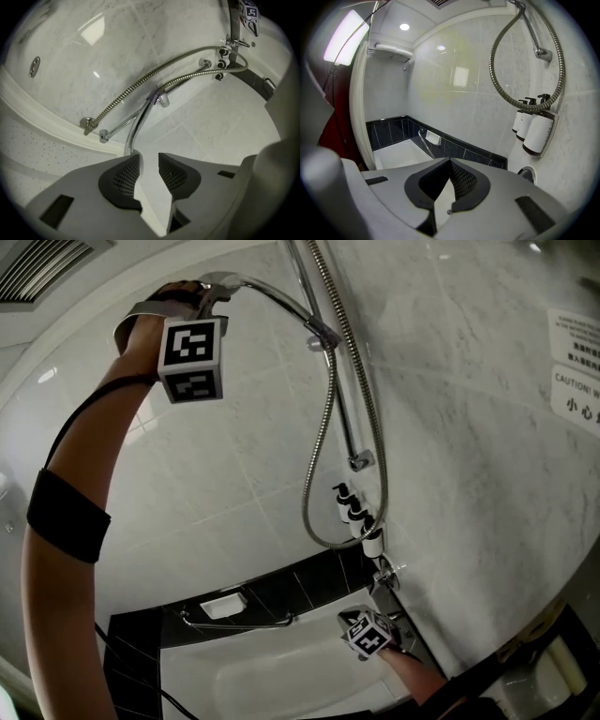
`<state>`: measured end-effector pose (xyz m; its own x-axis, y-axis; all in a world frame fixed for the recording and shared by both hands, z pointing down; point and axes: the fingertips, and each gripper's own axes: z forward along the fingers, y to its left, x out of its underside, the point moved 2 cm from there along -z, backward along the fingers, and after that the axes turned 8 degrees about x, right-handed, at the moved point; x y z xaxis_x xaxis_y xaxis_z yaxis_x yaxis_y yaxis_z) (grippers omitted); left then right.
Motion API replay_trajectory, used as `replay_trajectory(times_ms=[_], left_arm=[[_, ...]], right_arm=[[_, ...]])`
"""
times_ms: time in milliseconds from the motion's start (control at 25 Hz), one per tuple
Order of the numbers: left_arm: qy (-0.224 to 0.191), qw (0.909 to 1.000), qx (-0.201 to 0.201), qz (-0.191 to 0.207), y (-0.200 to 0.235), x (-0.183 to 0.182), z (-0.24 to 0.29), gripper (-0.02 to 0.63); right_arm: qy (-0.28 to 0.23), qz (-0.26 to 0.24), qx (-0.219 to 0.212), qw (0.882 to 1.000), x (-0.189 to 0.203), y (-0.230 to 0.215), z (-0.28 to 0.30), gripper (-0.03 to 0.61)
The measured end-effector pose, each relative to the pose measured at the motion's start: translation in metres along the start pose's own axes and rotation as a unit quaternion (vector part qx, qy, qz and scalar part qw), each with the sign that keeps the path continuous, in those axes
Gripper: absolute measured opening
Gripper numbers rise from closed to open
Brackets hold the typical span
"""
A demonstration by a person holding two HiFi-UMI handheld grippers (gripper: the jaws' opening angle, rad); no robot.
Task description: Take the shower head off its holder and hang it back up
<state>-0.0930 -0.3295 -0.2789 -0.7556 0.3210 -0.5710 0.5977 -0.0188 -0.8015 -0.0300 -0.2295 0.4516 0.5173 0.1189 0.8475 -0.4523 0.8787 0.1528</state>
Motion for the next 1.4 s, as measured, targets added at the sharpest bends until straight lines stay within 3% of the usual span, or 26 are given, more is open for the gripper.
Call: replay_trajectory(times_ms=[120,320,440,560,680,920,1080,1400], left_arm=[[-0.008,0.9992,-0.005,-0.038,-0.035,0.016,-0.018,0.013],[-0.048,0.9855,0.063,-0.150,-0.128,0.019,-0.065,0.002],[-0.058,0.9696,0.109,-0.211,-0.204,0.026,-0.088,0.001],[-0.072,0.9398,0.158,-0.295,-0.276,0.032,-0.111,0.001],[-0.071,0.8901,0.189,-0.409,-0.341,0.040,-0.137,0.000],[-0.067,0.7664,0.234,-0.595,-0.463,0.025,-0.197,0.000],[-0.053,0.6966,0.255,-0.668,-0.531,0.005,-0.240,0.000],[0.000,0.5437,0.281,-0.791,-0.640,-0.039,-0.307,0.000]], right_arm=[[0.001,-0.003,-0.001,1.000,0.000,0.009,0.004,0.020],[-0.003,-0.003,0.009,1.000,-0.009,0.014,0.006,0.020],[-0.001,-0.005,0.015,1.000,-0.018,0.023,0.000,0.020],[-0.005,-0.002,0.022,1.000,-0.029,0.030,-0.001,0.021],[-0.016,-0.005,0.028,0.999,-0.039,0.036,0.005,0.020],[-0.028,0.007,0.027,0.999,-0.047,0.054,0.016,0.021],[-0.038,0.023,0.018,0.999,-0.059,0.068,0.019,0.021],[-0.070,0.071,0.002,0.995,-0.087,0.074,0.024,0.020]])
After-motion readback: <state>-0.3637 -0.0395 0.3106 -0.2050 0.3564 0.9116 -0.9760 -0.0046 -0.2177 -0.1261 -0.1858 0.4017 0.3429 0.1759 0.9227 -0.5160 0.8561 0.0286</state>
